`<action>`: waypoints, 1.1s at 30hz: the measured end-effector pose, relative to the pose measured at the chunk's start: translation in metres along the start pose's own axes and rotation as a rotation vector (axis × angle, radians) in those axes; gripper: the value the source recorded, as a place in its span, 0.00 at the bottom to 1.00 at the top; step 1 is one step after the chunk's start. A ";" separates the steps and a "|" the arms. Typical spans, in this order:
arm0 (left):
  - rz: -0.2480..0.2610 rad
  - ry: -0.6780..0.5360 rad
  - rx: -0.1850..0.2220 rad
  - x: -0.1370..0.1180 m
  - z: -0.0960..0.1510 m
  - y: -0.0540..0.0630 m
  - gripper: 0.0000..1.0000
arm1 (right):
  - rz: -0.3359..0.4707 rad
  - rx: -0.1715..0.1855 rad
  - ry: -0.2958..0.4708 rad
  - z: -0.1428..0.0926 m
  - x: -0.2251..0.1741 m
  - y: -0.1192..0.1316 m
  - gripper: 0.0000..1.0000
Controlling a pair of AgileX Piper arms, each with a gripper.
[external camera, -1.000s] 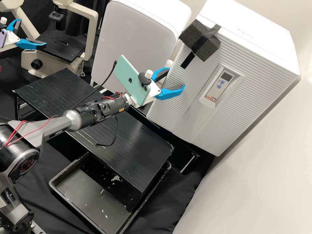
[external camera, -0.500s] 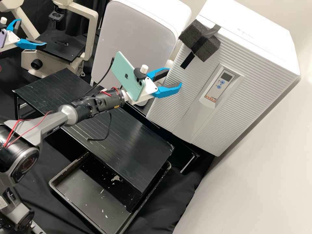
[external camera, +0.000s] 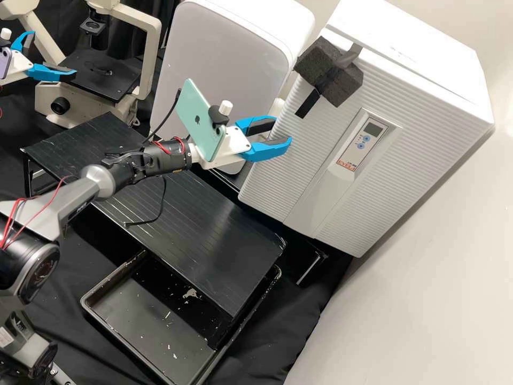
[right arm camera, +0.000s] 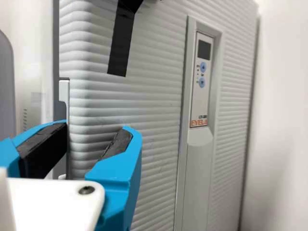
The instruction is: Open the incubator door
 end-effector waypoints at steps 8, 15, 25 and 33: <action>0.000 0.000 0.000 0.000 0.000 0.000 1.00 | 0.060 0.001 -0.039 0.017 -0.032 0.021 0.00; 0.000 0.000 0.000 0.000 0.000 0.000 1.00 | 0.168 0.033 -0.117 0.042 -0.065 0.044 0.00; 0.000 0.000 0.000 0.000 0.000 0.000 1.00 | 0.121 0.026 -0.138 0.064 -0.094 0.039 0.00; 0.000 0.000 0.000 0.000 0.000 0.000 1.00 | 0.081 0.035 -0.116 0.076 -0.110 0.041 0.00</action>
